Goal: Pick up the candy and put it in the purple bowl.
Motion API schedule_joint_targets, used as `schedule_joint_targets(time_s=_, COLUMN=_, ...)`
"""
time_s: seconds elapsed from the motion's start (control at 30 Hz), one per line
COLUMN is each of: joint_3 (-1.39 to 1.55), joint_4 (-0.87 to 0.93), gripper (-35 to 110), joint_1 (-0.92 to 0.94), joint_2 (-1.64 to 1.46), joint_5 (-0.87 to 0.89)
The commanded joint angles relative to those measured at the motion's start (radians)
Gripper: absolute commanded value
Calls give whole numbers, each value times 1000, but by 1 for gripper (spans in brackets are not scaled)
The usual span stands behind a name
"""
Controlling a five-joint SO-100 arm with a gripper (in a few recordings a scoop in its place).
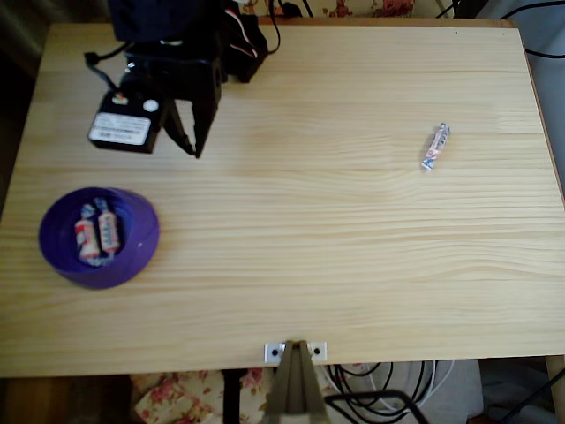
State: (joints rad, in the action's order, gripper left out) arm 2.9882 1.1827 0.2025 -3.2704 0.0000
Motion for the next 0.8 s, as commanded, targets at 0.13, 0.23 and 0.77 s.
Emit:
schedule_joint_targets(time_s=0.13, joint_3=-12, joint_4=5, gripper=-1, joint_1=12, joint_2=-28, joint_5=2)
schedule_joint_targets(time_s=0.23, joint_3=-12, joint_4=5, gripper=-1, joint_1=12, joint_2=-28, joint_5=2)
schedule_joint_targets(time_s=0.77, joint_3=-12, joint_4=5, gripper=0, joint_1=-48, joint_2=-28, joint_5=-57)
